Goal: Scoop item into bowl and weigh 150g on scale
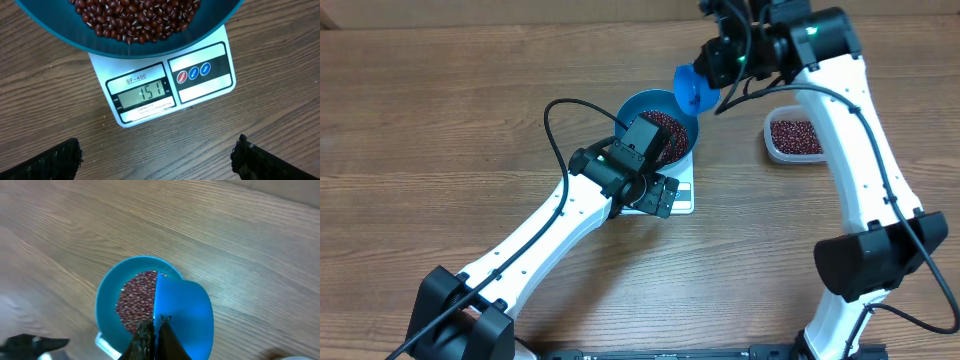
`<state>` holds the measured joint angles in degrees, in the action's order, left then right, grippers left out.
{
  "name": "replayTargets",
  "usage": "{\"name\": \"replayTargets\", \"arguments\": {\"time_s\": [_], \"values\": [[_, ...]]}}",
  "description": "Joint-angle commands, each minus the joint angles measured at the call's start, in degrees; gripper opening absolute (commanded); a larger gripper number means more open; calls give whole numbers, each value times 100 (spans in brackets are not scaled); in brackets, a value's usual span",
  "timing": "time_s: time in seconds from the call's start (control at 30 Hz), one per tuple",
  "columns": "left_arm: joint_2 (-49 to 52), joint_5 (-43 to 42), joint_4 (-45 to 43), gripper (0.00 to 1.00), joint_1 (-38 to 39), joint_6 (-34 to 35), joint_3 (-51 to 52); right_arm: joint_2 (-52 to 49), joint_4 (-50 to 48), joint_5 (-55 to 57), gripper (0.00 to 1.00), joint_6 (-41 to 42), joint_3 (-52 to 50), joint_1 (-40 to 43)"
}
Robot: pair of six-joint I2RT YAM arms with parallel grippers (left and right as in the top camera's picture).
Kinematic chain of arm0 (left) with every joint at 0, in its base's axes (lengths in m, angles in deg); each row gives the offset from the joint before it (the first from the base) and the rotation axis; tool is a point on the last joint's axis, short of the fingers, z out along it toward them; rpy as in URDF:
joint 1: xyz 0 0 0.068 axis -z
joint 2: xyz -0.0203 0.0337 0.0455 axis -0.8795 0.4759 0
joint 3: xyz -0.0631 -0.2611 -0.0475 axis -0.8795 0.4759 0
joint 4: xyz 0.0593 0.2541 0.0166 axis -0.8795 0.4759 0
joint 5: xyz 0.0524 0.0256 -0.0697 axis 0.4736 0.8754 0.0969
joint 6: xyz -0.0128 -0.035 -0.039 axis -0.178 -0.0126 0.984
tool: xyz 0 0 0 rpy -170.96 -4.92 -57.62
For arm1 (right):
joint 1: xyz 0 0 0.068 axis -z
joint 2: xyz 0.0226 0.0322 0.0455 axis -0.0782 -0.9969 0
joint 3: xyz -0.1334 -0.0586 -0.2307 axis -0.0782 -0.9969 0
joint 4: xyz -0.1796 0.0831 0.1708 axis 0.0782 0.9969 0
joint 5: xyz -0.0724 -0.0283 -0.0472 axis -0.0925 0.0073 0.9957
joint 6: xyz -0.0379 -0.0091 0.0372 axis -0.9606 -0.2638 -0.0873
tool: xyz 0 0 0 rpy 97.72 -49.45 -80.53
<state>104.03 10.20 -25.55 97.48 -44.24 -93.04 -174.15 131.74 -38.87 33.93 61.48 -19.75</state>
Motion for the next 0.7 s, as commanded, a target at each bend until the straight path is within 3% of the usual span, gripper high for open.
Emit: {"name": "replayTargets", "arguments": {"time_s": [0.0,0.67], "values": [[-22,52,13,99,2,-129,-22,127,7,-1023,5,90,63,271],[-22,52,13,100,2,-127,-22,-407,-247,-2098,4,-48,-498,273]]}}
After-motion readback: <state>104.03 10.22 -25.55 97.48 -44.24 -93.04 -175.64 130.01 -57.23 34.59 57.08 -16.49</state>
